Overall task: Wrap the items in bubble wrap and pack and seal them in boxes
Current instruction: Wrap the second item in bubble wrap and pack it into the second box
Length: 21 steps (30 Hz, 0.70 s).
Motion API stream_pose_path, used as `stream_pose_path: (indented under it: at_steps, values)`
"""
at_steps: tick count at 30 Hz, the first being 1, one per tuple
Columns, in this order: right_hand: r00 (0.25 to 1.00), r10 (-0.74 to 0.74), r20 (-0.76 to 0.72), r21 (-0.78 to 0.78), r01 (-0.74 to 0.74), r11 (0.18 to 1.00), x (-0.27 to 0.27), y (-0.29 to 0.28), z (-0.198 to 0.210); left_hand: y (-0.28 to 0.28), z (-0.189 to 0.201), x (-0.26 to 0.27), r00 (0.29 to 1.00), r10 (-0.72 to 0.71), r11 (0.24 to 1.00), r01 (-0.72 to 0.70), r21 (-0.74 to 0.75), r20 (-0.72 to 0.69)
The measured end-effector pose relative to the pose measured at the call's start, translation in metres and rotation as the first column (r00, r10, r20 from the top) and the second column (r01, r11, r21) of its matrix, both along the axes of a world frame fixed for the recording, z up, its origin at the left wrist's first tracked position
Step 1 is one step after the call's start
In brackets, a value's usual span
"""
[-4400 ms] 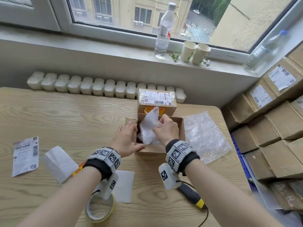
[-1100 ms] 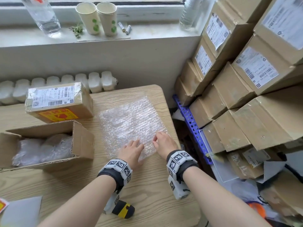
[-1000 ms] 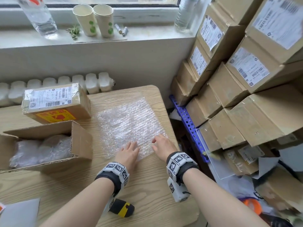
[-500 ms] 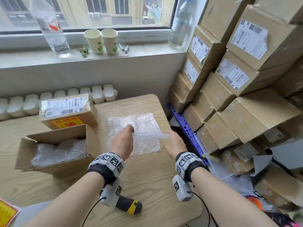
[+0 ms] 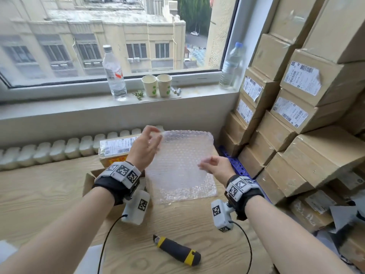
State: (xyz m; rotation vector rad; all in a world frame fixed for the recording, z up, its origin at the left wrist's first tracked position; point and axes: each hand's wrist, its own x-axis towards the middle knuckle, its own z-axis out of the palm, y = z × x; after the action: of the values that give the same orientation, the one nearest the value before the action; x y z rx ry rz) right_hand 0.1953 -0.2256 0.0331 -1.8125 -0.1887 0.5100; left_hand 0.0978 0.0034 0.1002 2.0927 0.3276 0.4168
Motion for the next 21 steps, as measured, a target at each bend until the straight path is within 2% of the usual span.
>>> stream_pose_path:
  at_steps: [3,7,9,11,14,17,21]
  values:
    - [0.991,-0.011,-0.133,0.159,0.032,0.987,-0.008,0.013,0.013,0.019,0.005,-0.017,0.997,0.039,0.996,-0.044,-0.077,-0.060]
    - [0.983,-0.025,-0.182,0.317,0.083,0.945,-0.021,0.027,0.033,0.038,-0.009,-0.045,0.979,0.066,0.985,-0.096,-0.146,-0.195]
    - [0.981,-0.010,-0.195,0.352,0.079,0.933,-0.028,0.032,0.040,0.043,-0.015,-0.057,0.964,0.022,0.975,-0.079,-0.208,-0.265]
    - [0.982,0.024,-0.189,0.367,0.048,0.929,-0.036,0.036,0.047,0.050,-0.021,-0.066,0.958,0.020,0.978,-0.078,-0.193,-0.286]
    - [0.986,0.052,-0.157,0.357,0.008,0.934,-0.046,0.040,0.056,0.059,-0.024,-0.074,0.962,0.092,0.981,-0.132,-0.141,-0.258]
    - [0.986,0.117,-0.119,0.284,-0.079,0.956,-0.053,0.042,0.060,0.066,-0.014,-0.081,0.981,0.134,0.962,-0.162,-0.219,-0.137]
    - [0.988,0.111,-0.107,0.202,-0.088,0.976,-0.062,0.048,0.064,0.071,0.014,-0.093,0.998,0.056,0.939,-0.065,-0.337,-0.035]
